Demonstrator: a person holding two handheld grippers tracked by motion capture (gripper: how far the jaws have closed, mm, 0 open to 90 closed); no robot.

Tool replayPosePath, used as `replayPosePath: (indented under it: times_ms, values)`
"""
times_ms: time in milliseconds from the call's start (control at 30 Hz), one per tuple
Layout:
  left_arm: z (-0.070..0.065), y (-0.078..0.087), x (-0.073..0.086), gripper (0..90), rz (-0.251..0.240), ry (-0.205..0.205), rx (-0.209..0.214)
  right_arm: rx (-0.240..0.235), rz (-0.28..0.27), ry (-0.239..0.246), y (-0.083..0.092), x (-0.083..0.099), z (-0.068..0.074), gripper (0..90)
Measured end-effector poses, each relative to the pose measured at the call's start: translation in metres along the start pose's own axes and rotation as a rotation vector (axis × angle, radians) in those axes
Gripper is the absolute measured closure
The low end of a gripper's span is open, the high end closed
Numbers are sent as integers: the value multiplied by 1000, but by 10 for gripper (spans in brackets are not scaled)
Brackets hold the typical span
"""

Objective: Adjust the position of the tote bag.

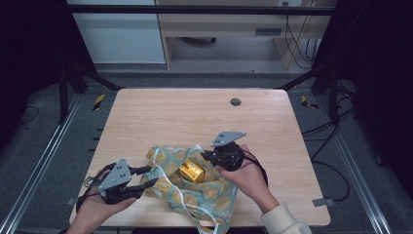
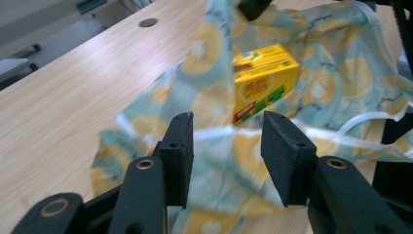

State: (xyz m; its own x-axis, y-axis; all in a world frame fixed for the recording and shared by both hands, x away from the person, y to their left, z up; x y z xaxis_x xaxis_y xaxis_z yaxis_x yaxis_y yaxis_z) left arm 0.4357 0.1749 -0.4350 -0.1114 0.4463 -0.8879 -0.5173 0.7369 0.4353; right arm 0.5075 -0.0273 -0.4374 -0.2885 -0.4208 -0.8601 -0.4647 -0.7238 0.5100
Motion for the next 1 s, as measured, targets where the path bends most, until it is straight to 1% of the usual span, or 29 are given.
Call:
replayPosePath:
  times_ms: [33, 67, 100, 133, 167, 200, 233, 300, 333, 433, 500, 567, 667, 733, 800, 867, 967, 1000]
  values:
    - [-6, -8, -3, 552, 9, -12, 26, -3, 0, 2, 0, -1, 1, 887]
    - [-9, -13, -4, 550, 18, -21, 40, -9, -6, 3, -1, -3, 4, 886]
    - [-15, -23, -4, 546, 39, -39, 55, -14, -8, 10, -1, -6, 8, 886]
    - [-17, -28, -2, 546, 63, -62, 65, -14, -8, 10, -1, -6, 8, 886]
    - [-21, -38, 1, 546, 85, -79, 74, -20, -11, 13, -1, -7, 10, 886]
    - [-23, -43, 3, 545, 100, -86, 76, -25, -12, 17, -2, -9, 12, 886]
    - [-26, -50, 8, 545, 117, -93, 90, -26, -13, 21, -2, -10, 13, 886]
    - [-29, -57, 15, 547, 127, -94, 108, -34, -16, 26, -2, -12, 17, 886]
    - [-30, -59, 17, 550, 129, -97, 108, -37, -17, 30, -2, -13, 18, 886]
    - [-33, -67, 24, 547, 144, -125, 110, -45, -16, 35, -3, -14, 20, 886]
    - [-32, -72, 27, 545, 158, -143, 94, -45, -18, 37, -4, -15, 21, 886]
    - [-31, -73, 27, 541, 153, -146, 94, -46, -18, 36, -5, -15, 22, 886]
    - [-30, -74, 24, 542, 133, -154, 94, -49, -19, 36, -5, -16, 22, 886]
    - [-29, -76, 23, 530, 130, -145, 99, -50, -20, 32, -5, -17, 22, 886]
    - [-29, -79, 27, 525, 144, -149, 104, -52, -23, 30, -6, -17, 22, 886]
    - [-28, -84, 33, 530, 160, -144, 110, -55, -24, 28, -6, -17, 23, 886]
    - [-28, -87, 38, 589, 180, -159, 113, -56, -28, 29, -7, -17, 23, 886]
    - [-28, -87, 39, 589, 187, -159, 117, -56, -28, 29, -7, -17, 23, 886]
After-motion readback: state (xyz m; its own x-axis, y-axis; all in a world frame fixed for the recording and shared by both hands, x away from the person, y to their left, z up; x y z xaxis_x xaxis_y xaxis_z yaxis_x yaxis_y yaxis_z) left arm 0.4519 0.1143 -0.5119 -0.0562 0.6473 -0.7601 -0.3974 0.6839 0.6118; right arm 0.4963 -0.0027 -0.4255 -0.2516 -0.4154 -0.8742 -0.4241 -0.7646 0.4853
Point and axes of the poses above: each handheld gripper's, and its own axes: y roughly backward along the jaws, x roughly out of its underside, z roughly to its left, the point moved 8 cm from there along -y, roughly forward along the jaws, and after that the axes turned 5 degrees about -z, right-handed, at the moved point
